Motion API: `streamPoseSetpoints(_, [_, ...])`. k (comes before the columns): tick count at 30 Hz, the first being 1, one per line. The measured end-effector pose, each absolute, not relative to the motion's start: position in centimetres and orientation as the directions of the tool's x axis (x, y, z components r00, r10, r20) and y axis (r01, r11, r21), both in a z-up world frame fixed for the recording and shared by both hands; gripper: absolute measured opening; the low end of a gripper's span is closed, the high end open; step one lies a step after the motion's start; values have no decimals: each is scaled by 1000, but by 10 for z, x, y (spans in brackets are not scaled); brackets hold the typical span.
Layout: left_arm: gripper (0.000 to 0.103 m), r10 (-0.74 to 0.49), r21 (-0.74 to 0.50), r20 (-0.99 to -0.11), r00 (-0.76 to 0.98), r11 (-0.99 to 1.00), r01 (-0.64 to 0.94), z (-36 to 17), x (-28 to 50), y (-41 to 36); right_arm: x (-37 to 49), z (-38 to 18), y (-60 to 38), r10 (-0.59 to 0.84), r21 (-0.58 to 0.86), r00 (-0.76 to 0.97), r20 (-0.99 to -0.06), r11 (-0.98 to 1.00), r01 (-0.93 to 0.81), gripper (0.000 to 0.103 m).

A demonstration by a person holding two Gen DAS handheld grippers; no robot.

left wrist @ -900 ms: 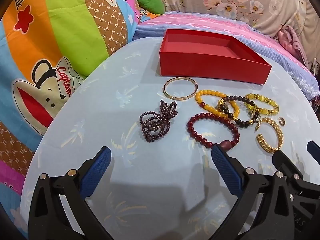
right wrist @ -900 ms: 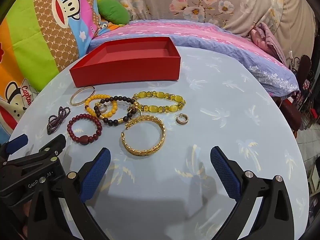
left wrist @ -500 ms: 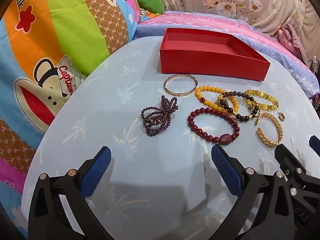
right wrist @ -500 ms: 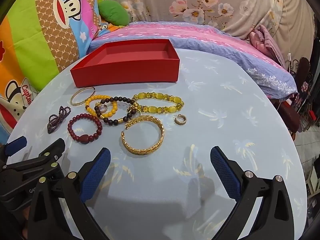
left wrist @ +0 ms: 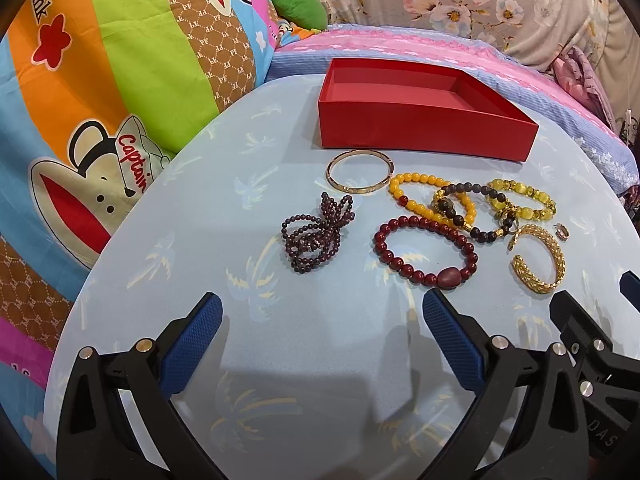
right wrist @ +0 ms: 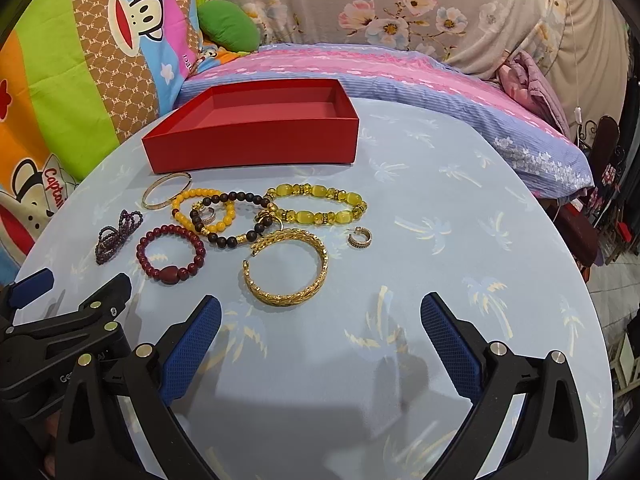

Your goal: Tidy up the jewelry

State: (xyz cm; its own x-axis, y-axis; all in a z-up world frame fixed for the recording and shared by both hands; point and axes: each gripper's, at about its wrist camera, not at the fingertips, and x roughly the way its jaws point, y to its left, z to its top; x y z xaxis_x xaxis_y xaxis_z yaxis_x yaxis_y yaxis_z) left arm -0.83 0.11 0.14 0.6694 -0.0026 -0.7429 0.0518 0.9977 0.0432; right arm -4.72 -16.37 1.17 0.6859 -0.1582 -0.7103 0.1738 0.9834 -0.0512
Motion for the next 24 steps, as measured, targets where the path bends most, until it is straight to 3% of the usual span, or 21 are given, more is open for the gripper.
streamPoseSetpoints(24, [96,-2,44,-746,666,998,52,0,-8,1,-46,11,-162,-158,-52,684,-712,983,174,96])
